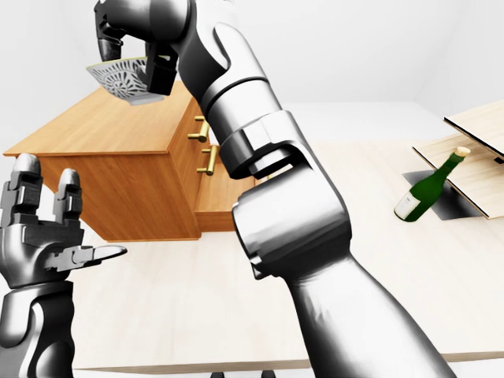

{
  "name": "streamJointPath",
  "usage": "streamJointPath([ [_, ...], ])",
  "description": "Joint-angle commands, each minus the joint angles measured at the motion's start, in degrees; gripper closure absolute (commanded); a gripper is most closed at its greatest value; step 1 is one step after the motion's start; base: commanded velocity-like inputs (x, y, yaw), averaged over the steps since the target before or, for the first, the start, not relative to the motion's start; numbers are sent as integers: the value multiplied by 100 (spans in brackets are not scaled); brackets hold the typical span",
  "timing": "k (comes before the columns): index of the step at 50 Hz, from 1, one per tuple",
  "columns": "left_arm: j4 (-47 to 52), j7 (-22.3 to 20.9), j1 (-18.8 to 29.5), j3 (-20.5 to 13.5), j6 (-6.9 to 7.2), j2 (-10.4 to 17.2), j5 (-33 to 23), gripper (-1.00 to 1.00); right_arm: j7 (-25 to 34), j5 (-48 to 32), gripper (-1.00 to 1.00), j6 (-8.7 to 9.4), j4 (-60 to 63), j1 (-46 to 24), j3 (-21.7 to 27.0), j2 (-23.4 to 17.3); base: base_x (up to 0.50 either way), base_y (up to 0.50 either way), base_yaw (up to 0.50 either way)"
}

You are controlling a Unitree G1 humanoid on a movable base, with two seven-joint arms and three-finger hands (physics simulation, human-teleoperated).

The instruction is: Put the bowl on top of the cabinet.

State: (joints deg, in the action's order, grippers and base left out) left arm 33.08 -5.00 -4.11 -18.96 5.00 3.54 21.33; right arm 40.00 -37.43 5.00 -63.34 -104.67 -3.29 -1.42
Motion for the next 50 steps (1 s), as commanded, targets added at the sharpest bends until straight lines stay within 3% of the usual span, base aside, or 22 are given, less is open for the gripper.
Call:
streamJointPath([
  [1, 66, 35, 11, -25, 0, 12, 35, -100, 0, 343, 100, 0, 100, 20, -55, -26, 0, 0, 0],
  [32, 36, 24, 17, -29, 0, 6, 34, -100, 0, 736, 100, 0, 63, 161, -355, -51, 0, 0, 0],
  [50, 131, 49, 13, -78, 0, 20, 92, -100, 0, 1052, 100, 0, 287, 497, -854, -94, 0, 0, 0],
])
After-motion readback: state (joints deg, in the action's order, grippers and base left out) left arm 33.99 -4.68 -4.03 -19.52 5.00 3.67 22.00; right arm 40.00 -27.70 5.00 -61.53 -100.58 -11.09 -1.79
